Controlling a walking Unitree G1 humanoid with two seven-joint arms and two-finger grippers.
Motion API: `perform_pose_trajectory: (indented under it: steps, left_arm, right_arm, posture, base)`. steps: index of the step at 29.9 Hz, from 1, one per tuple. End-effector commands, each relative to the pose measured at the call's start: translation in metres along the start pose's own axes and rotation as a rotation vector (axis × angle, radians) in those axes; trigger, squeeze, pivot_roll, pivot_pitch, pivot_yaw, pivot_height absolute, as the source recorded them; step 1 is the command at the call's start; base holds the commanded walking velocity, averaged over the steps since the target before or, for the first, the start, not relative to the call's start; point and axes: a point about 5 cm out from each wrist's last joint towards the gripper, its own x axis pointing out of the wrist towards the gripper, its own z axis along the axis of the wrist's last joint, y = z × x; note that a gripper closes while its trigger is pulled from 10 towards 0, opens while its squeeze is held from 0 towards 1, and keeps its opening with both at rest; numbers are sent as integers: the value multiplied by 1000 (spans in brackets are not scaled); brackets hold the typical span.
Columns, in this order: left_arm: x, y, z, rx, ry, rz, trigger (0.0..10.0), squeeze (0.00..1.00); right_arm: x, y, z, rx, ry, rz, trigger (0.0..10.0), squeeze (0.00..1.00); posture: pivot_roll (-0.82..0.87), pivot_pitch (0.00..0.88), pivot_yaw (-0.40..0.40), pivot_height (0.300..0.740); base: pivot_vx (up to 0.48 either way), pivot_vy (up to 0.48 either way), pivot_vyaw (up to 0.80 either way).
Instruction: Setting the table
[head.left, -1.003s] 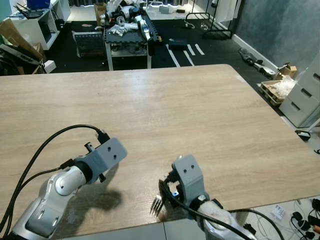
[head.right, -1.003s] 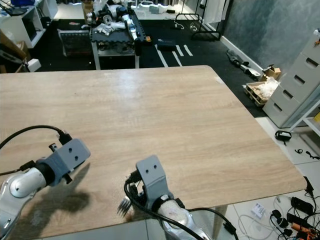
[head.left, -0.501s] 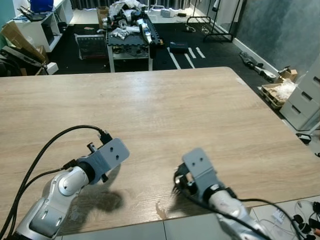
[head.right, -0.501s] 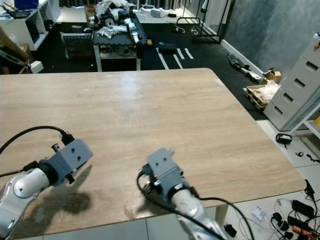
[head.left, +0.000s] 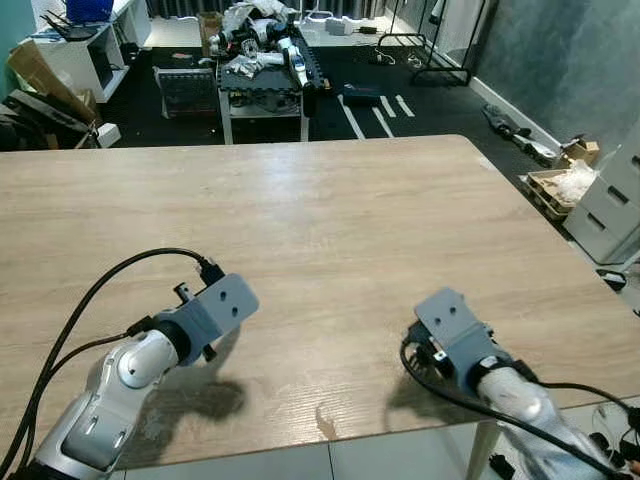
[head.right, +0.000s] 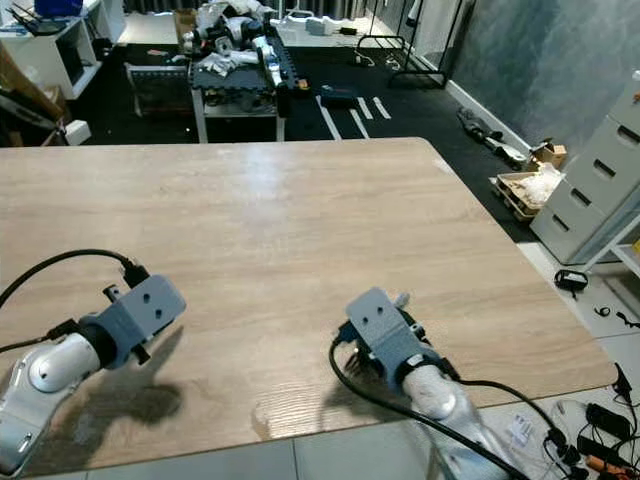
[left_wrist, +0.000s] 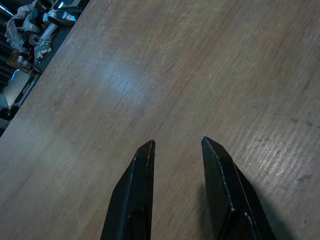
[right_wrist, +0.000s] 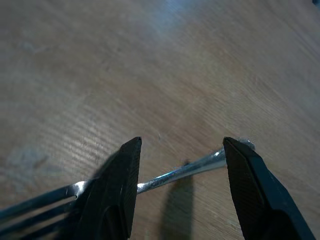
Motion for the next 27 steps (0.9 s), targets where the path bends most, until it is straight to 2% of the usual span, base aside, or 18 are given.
perform_pose_trajectory:
  steps: [1,3,6,9,10,12,13,14,15,17,18,19,21,23,24,27]
  left_arm:
    - [1,-3,-3,-4,5,-11,10000,0]
    - [2,-3,-2,-7,4,-11,10000,0]
    - [3,-3,-1,-10,1,-8,10000,0]
    - [3,-3,-1,-12,0,-7,10000,0]
    - [3,-3,0,-13,-1,-6,10000,0]
    - [3,-3,0,-13,-1,-6,10000,0]
    - [4,-3,0,-14,-2,-6,10000,0]
    - [3,-3,1,-14,-4,-6,10000,0]
    - [3,-3,1,-14,-4,-6,10000,0]
    - [3,-2,1,-13,-5,-4,10000,0]
    - [3,-2,1,-13,-5,-4,10000,0]
    - [4,-2,1,-13,-5,-5,10000,0]
    - [4,-3,1,-13,-6,-5,10000,0]
    - [5,-3,2,-16,-9,-6,10000,0]
    - [5,-3,2,-16,-9,-6,10000,0]
    - [5,-4,2,-19,-9,-7,10000,0]
  right_arm:
    - [-3,21,-30,5,139,122,10000,0]
    - [-4,23,-34,51,164,148,10000,0]
    - [0,20,-39,143,187,92,10000,0]
    - [2,17,-40,182,184,45,10000,0]
    - [5,16,-38,273,156,15,10000,0]
    - [5,16,-38,273,156,15,10000,0]
    - [8,13,-33,351,95,-27,10000,0]
    - [9,2,-21,437,-18,-108,10000,0]
    - [9,2,-21,437,-18,-108,10000,0]
    - [8,-11,-12,441,-43,-199,10000,0]
    - [8,-11,-12,441,-43,-199,10000,0]
    - [8,-17,-10,451,-17,-262,10000,0]
    - [7,-19,-11,457,10,-297,10000,0]
    - [7,-17,-17,500,78,-321,10000,0]
    - [7,-17,-17,500,78,-321,10000,0]
    - [3,-5,-31,562,161,-323,10000,0]
  posture:
    - [25,153,49,740]
    - [24,153,49,740]
    - [27,152,46,740]
    - [27,152,46,740]
    - [27,152,46,740]
    - [27,152,46,740]
    - [30,152,46,740]
    - [34,152,47,740]
    - [34,152,47,740]
    - [30,153,47,740]
    - [30,153,47,740]
    - [30,153,47,740]
    - [30,153,47,740]
    - [30,153,47,740]
    - [30,153,47,740]
    - [29,155,41,740]
  base:
    - [0,0,0]
    - [0,0,0]
    - [0,0,0]
    - [0,0,0]
    - [0,0,0]
    - [0,0,0]
    - [0,0,0]
    - [0,0,0]
    - [0,0,0]
    - [0,0,0]
    - [0,0,0]
    - [0,0,0]
    - [0,0,0]
    - [0,0,0]
    - [0,0,0]
    - [0,0,0]
